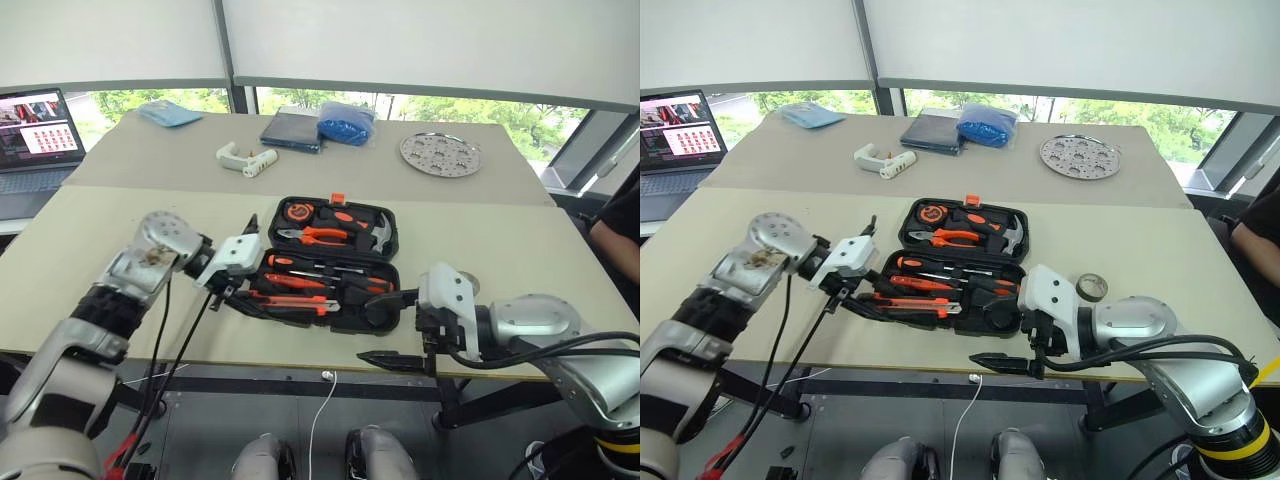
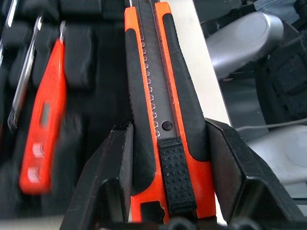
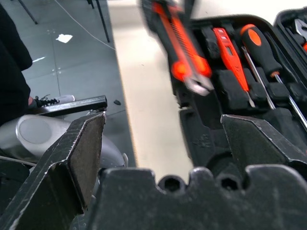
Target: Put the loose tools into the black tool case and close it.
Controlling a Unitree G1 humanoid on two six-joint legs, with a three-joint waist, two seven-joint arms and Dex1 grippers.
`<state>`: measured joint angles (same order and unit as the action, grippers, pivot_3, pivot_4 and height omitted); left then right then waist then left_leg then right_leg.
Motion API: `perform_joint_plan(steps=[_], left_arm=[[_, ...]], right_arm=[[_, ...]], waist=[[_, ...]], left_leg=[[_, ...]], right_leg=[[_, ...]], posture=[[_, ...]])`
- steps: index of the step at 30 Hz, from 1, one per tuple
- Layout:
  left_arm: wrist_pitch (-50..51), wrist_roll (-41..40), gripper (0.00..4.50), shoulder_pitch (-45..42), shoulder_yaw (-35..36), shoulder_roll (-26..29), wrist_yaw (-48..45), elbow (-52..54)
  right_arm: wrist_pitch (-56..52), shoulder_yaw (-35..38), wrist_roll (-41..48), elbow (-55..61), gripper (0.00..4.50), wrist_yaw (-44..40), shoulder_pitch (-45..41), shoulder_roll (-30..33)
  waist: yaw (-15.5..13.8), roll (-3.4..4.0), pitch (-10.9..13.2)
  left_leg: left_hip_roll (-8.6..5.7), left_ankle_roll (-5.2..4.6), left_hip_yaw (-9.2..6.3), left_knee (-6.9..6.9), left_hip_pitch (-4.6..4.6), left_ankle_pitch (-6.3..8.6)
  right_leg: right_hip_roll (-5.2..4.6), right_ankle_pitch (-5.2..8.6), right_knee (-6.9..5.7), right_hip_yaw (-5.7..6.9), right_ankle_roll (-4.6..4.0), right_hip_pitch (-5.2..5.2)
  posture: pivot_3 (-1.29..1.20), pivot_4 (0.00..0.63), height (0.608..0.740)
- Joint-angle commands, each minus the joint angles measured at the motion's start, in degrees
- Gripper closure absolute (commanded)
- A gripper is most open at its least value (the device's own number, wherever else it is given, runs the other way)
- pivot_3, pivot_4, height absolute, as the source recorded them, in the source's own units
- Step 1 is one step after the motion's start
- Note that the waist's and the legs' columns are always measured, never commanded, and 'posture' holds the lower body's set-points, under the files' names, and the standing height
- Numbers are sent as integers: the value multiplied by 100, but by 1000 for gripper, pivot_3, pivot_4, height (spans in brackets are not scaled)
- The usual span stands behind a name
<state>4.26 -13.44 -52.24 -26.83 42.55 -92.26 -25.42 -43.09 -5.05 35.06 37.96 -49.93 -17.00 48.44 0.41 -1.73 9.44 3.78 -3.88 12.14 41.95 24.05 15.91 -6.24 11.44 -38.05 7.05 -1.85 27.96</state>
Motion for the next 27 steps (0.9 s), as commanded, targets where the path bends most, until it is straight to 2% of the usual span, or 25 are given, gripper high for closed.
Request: perform_joint_plan(steps=[1,7,9,14,19,22,26,27], left_arm=[[-339,220,2764,-226,-153,-225,-24,-432],[-573,305,2764,-514,-296,-521,-24,-1007],[-596,327,1759,-572,-274,-598,-24,-1130],[-75,-320,37,-623,-339,-389,-24,-734],[63,-393,37,-646,-137,-338,-24,-751],[-152,-395,761,-600,-278,-146,-24,-753],[-398,-405,2256,-583,-319,-2,-24,-804],[-436,-398,2500,-587,-281,-7,-24,-842]], right_arm=[[-80,199,78,217,0,234,-60,-80],[-198,228,128,272,0,478,-53,-192],[-216,209,121,274,0,529,-63,-219],[-252,183,106,243,0,600,-107,-284],[-228,159,74,186,0,572,-107,-300],[-201,154,46,132,0,547,-126,-293],[-185,198,41,77,0,501,-139,-275],[-184,211,43,65,0,494,-140,-275]], waist=[[22,0,0],[16,0,0],[17,0,0],[34,-1,0],[30,-1,0],[34,-1,0],[36,-1,0],[32,-1,0]], left_leg=[[1,-1,-1,0,1,0],[-1,-3,-2,2,11,-2],[-2,-3,-3,3,12,-1],[0,-4,-7,4,14,-1],[0,-4,-7,6,13,-2],[0,-4,-7,9,13,-2],[2,-4,-7,9,12,-2],[2,-4,-8,9,12,-2]], right_leg=[[2,0,0,0,-1,1],[6,-5,4,4,-18,4],[4,-5,7,3,-17,4],[4,1,7,3,-7,5],[5,2,4,4,-6,4],[5,2,4,4,-6,3],[7,2,3,3,-6,4],[7,2,3,4,-7,4]], posture=[[0,150,718],[0,150,718],[0,150,718],[0,150,718],[0,150,718],[0,150,718],[0,150,718],[0,150,718]])
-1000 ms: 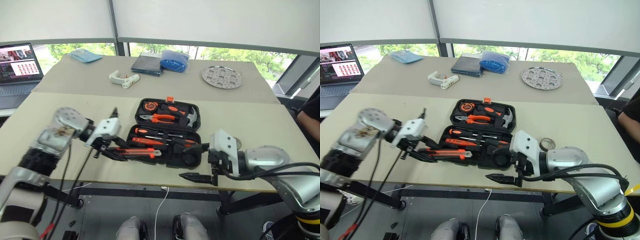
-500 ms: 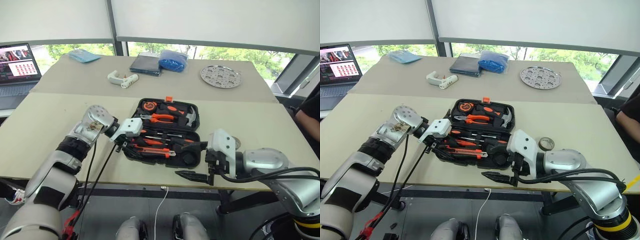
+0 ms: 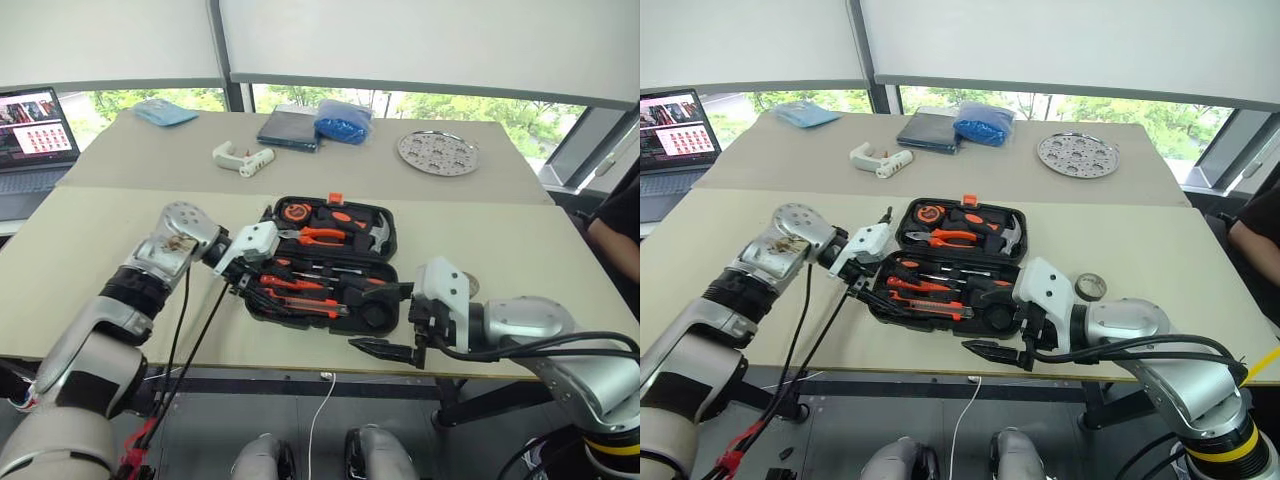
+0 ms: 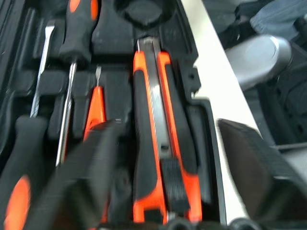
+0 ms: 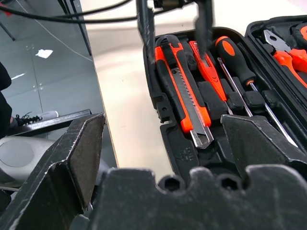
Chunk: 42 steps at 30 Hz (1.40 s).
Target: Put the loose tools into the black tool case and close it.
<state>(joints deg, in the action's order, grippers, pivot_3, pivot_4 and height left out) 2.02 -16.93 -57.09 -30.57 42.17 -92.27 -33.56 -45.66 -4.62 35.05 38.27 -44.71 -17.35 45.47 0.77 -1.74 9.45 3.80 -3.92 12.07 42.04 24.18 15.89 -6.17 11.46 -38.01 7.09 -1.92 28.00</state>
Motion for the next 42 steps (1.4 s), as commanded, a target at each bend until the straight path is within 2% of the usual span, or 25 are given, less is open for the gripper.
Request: perform_joint_plan(steps=[1,3,5,15,20,25,28,30,32,34,42], left_arm=[[-275,-35,2928,-84,119,37,-23,-60],[-347,-37,3605,-31,108,66,-23,-69],[-428,-29,4468,45,44,131,-23,-16],[-1123,1078,4468,289,-21,-135,24,-274],[-1321,1390,4468,402,104,-374,129,-446],[-979,1292,4468,307,364,-387,42,-303],[-461,845,4468,166,383,-230,-23,-7],[186,250,4468,-24,333,-98,-23,354],[648,-93,4468,-175,373,-151,-23,550],[666,-45,4468,-202,403,-288,-23,520],[-394,1003,4468,-46,334,-879,-5,-118]], right_arm=[[78,172,39,28,0,-32,-103,23],[84,174,31,15,0,-40,-103,23],[86,178,34,3,0,-44,-100,19],[68,244,99,-58,0,-24,-77,-34],[67,256,112,-55,0,-37,-59,-53],[94,264,105,-56,0,-89,-43,-30],[102,274,104,-61,0,-112,-41,-33],[119,269,88,-62,0,-126,-27,-39],[140,252,68,-71,0,-139,-13,-48],[154,229,44,-85,0,-144,-8,-62],[110,243,36,-56,0,-93,26,-90]], waist=[[-11,0,0],[-31,0,0],[-35,0,0],[-22,2,-3],[-33,8,-7],[-45,9,-8],[-41,9,-8],[-36,8,-7],[-30,7,-7],[-66,7,-7],[-58,8,-7]], left_leg=[[-1,0,0,1,0,0],[-2,-1,0,4,2,0],[-3,-2,-1,6,3,1],[-1,-2,-1,9,-2,1],[0,-5,-7,10,-39,3],[-1,-23,-21,10,-55,16],[0,-23,-25,12,-51,15],[0,-21,-28,12,-46,14],[1,-20,-32,12,-36,13],[-2,-20,-33,15,-33,13],[-12,-25,-32,18,-34,16]], right_leg=[[-1,0,0,0,0,-1],[-2,0,1,1,1,-1],[-2,0,1,1,1,-1],[-1,-1,-1,1,0,-7],[-3,0,2,4,1,-54],[-12,1,6,11,4,-79],[-12,0,4,11,6,-79],[-11,1,5,10,6,-77],[-9,1,6,10,5,-71],[-10,4,6,11,10,-71],[-9,15,15,13,27,-77]], posture=[[0,150,718],[0,150,718],[0,150,718],[0,150,718],[0,150,718],[0,150,718],[0,150,718],[0,150,718],[0,150,718],[0,150,718],[0,150,718]])
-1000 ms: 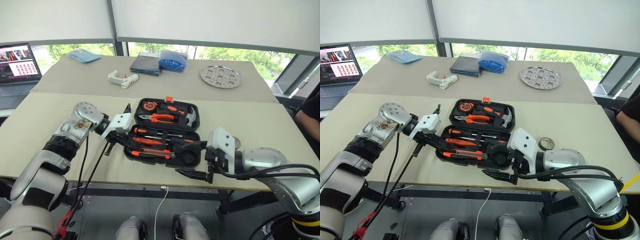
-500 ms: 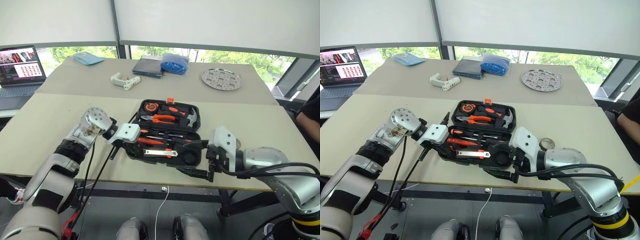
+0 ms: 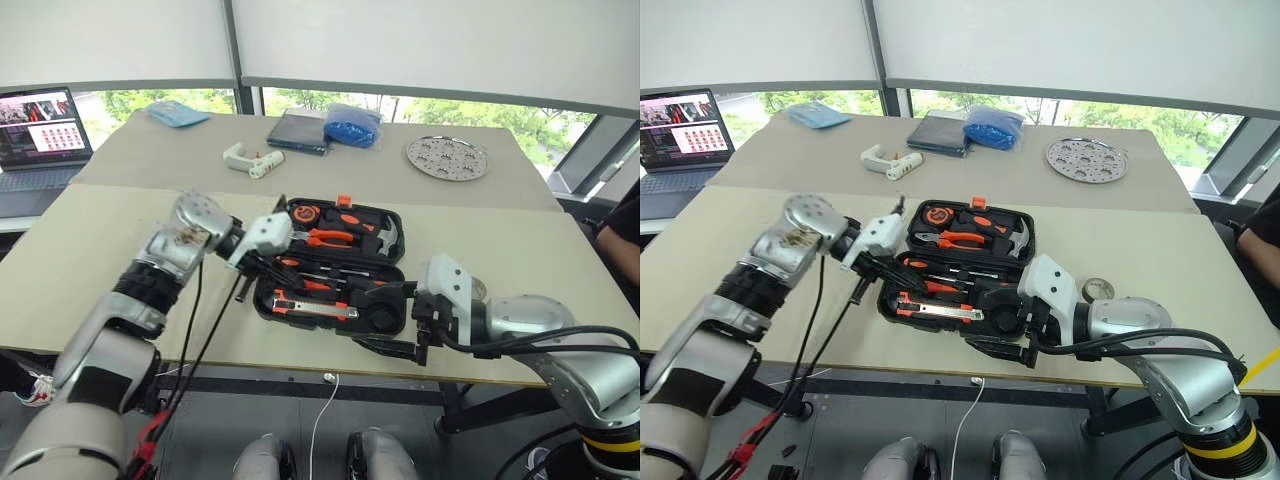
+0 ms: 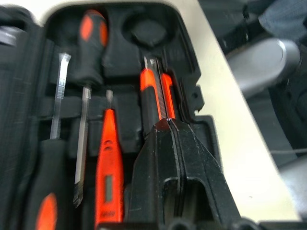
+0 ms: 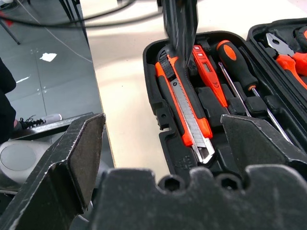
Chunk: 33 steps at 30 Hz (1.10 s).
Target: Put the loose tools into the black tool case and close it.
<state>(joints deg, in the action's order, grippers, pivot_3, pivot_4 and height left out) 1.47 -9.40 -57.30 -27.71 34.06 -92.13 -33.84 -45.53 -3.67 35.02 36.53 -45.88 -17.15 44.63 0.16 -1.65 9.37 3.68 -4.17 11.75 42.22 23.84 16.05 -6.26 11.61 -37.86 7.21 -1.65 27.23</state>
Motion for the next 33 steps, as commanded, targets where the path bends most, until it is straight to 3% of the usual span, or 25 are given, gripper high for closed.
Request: perform_joint_plan(steps=[1,7,18,25,33], left_arm=[[-431,347,4468,-23,47,-111,-3,-169],[-1096,897,4468,-91,75,-377,336,-864],[-1343,1027,4468,2,261,-495,243,-1199],[121,-34,4468,-349,587,-413,-37,-730],[-497,412,4468,-151,334,-522,-36,-956]], right_arm=[[92,159,40,122,0,33,19,-2],[55,207,72,189,0,94,106,13],[17,287,142,281,0,125,190,44],[23,320,145,225,0,86,154,60],[6,304,155,116,0,98,80,-10]], waist=[[4,0,0],[-22,1,-1],[-42,2,-2],[-30,1,-1],[-27,1,-1]], left_leg=[[1,0,0,0,0,0],[0,-5,-1,0,-3,3],[-1,-27,-9,10,-6,16],[0,-27,-11,9,0,16],[-4,-27,-10,6,11,17]], right_leg=[[0,0,1,0,0,0],[-6,0,3,1,0,-5],[-14,-9,0,3,11,-16],[-11,-9,2,4,11,-12],[-8,-7,25,4,14,-10]], posture=[[0,150,718],[0,150,718],[0,150,718],[0,150,718],[0,150,718]])
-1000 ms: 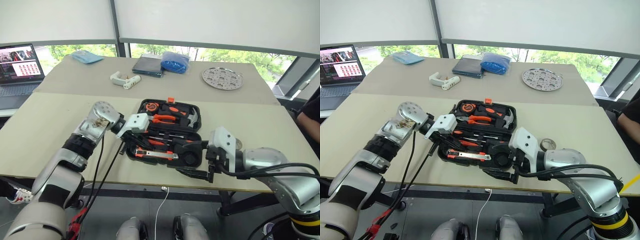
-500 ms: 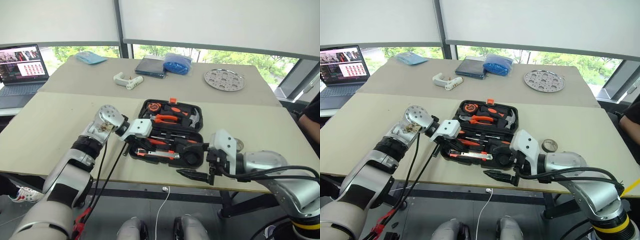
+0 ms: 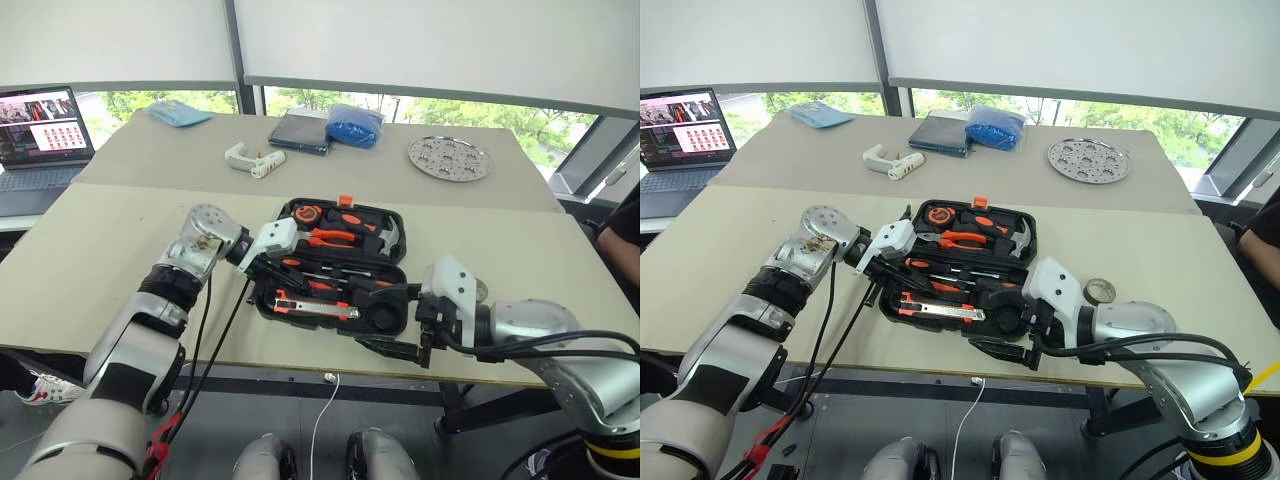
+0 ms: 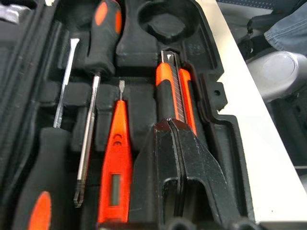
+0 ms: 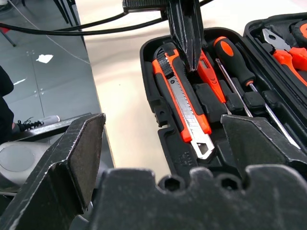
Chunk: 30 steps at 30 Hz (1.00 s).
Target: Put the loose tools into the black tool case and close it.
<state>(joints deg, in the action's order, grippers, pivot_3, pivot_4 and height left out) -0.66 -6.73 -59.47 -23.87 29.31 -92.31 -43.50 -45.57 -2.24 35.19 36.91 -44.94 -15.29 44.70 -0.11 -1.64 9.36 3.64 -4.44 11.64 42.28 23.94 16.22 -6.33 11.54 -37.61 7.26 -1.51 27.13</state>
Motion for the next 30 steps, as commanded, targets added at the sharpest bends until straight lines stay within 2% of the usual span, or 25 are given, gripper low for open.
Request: perform_joint_plan(steps=[1,15,18,21,24,30], left_arm=[[-385,213,4468,106,-67,-70,-19,-19],[-2104,1374,4468,410,-301,-159,513,-811],[-1863,1064,4468,438,-25,-259,435,-659],[-889,325,4468,415,519,-226,116,-42],[231,-460,3812,541,806,201,-13,921],[1913,-1394,1611,880,1757,756,391,2635]], right_arm=[[4,166,139,68,0,11,-109,-19],[-56,228,125,-14,0,126,-79,-43],[-62,265,145,-3,0,133,-55,-18],[-120,406,219,57,0,114,44,54],[-225,794,429,154,0,45,315,253],[-273,2033,444,-181,0,-98,1102,826]], waist=[[0,0,0],[-10,16,-20],[-6,24,-28],[0,24,-28],[8,22,-25],[6,19,-23]], left_leg=[[-1,0,0,0,1,0],[-3,-12,-1,-2,-18,8],[-3,-16,-1,-4,-27,11],[-3,-20,-3,-4,-29,13],[-4,-17,-4,-1,1,11],[-10,-12,-6,-2,16,7]], right_leg=[[0,0,2,0,1,0],[-10,-1,5,0,7,-19],[-11,-1,4,0,7,-25],[-12,-1,4,1,8,-29],[-11,-2,2,0,10,-5],[-9,-4,7,0,4,3]], posture=[[0,150,718],[0,150,718],[0,150,718],[0,150,718],[0,150,718],[0,150,718]])
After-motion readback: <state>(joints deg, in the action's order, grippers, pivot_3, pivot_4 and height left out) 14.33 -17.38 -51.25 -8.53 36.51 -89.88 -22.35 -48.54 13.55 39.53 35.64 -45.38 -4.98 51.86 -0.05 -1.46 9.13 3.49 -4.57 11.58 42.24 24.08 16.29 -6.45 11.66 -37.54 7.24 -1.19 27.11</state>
